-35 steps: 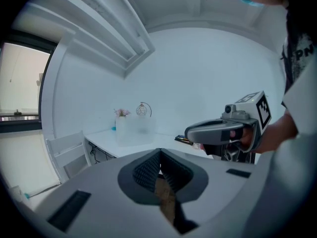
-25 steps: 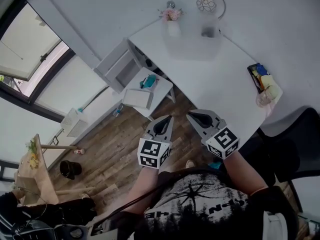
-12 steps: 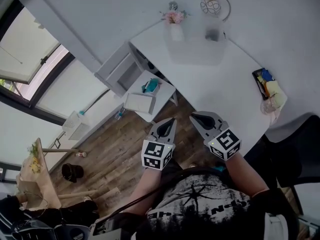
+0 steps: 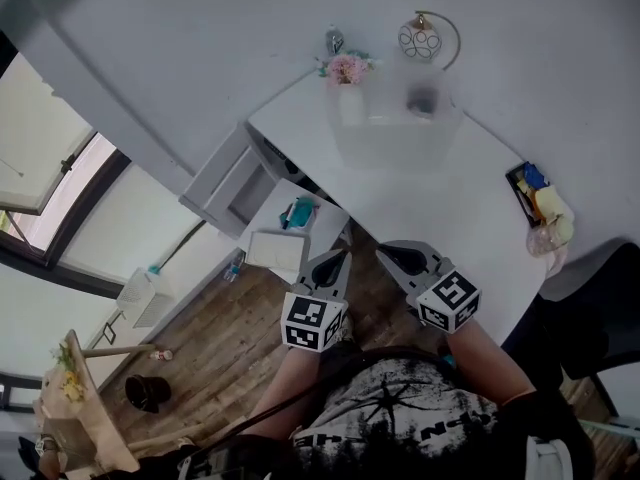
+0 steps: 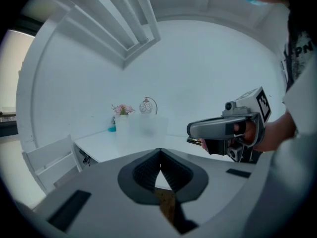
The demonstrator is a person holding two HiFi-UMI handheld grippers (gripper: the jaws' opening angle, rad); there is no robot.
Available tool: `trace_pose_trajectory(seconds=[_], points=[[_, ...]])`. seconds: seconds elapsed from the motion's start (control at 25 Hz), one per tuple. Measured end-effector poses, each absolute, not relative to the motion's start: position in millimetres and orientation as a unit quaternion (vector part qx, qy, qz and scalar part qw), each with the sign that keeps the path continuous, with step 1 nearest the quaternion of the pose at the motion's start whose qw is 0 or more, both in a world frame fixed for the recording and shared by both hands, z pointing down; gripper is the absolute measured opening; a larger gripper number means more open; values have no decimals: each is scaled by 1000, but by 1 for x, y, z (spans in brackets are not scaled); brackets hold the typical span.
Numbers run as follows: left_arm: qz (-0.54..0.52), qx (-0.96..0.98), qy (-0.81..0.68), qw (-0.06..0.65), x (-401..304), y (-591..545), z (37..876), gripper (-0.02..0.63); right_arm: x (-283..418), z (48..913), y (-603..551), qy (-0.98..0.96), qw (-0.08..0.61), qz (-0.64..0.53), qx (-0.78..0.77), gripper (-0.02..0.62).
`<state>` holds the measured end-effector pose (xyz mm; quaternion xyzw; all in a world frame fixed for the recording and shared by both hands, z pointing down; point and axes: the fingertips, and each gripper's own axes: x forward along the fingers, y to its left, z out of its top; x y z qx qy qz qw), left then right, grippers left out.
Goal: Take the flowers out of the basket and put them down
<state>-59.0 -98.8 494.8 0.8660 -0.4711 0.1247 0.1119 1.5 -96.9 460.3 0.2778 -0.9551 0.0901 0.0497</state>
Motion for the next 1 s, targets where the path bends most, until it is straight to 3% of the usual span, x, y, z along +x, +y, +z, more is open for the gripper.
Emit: trace_pose_trajectory(seconds=[0.48, 1.0], points=[[132, 903, -399, 87, -125, -198, 482, 11, -51, 455, -192, -923, 33, 87, 374, 18], [112, 925, -354, 84, -125, -238, 481, 11, -61, 459, -221, -908, 44, 95, 405, 18]])
